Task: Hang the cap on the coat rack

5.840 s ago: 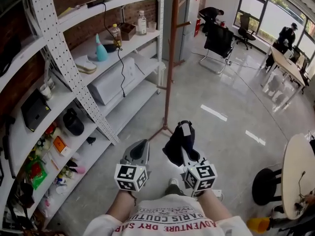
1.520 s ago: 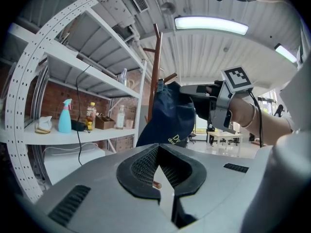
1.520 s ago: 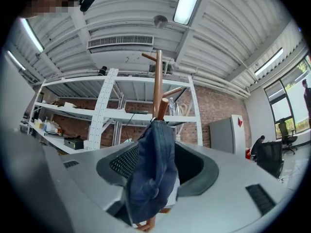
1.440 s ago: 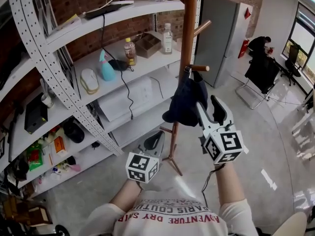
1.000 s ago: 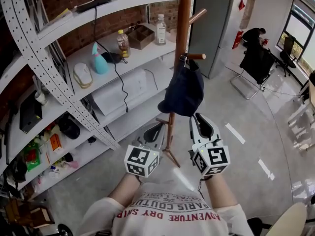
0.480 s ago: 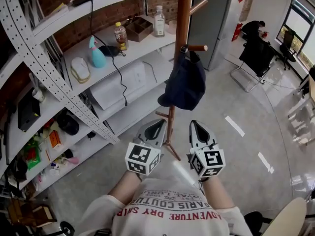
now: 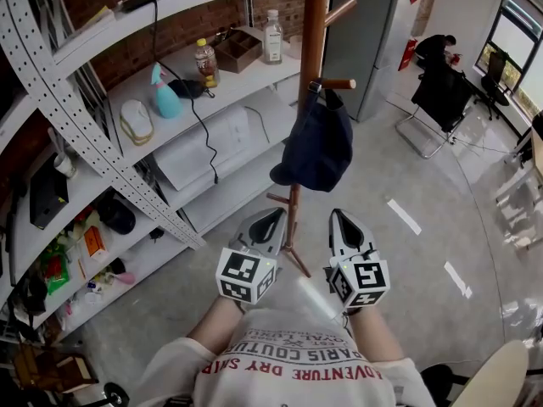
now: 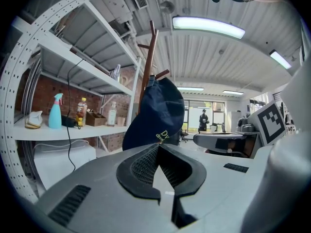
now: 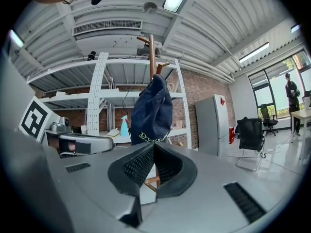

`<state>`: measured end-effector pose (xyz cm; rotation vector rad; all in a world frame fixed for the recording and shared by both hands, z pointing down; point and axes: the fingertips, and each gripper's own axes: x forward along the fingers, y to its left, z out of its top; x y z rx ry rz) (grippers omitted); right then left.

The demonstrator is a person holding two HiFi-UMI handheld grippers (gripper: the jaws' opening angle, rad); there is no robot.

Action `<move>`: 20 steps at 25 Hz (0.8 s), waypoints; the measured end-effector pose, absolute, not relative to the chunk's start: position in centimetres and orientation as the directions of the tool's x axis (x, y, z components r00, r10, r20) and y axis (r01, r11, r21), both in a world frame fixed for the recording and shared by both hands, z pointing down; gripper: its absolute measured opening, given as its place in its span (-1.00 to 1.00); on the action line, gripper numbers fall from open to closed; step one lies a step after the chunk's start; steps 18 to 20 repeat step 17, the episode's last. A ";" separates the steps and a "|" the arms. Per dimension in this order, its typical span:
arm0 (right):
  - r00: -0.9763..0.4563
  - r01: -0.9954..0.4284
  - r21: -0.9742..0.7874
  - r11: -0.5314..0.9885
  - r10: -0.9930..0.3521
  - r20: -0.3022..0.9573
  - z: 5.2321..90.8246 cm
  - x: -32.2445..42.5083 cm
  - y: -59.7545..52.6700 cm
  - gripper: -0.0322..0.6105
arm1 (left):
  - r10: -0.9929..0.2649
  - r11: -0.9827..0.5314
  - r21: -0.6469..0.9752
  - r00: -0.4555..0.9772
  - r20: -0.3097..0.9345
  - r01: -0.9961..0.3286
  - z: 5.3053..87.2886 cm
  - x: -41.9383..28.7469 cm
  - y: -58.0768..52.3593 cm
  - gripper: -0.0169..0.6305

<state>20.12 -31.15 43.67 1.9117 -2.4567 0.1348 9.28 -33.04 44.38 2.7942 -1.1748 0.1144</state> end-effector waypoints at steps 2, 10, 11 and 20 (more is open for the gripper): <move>-0.236 -0.971 -0.052 0.233 -0.968 0.085 44.0 20.3 -31.3 -0.86 | -0.713 -0.690 0.070 0.693 0.108 -0.721 44.4 9.2 -33.2 -0.93; -0.234 -0.972 -0.041 0.232 -0.968 0.085 43.6 20.5 -31.7 -0.86 | -0.718 -0.685 0.073 0.689 0.097 -0.725 43.9 9.2 -33.8 -0.93; -0.236 -0.971 -0.041 0.234 -0.968 0.084 43.5 20.5 -31.8 -0.86 | -0.718 -0.686 0.073 0.690 0.097 -0.724 44.0 9.2 -33.8 -0.93; -0.251 -0.968 -0.039 0.248 -0.962 0.105 44.1 19.9 -32.2 -0.86 | -0.719 -0.684 0.075 0.688 0.096 -0.725 44.1 9.1 -34.1 -0.93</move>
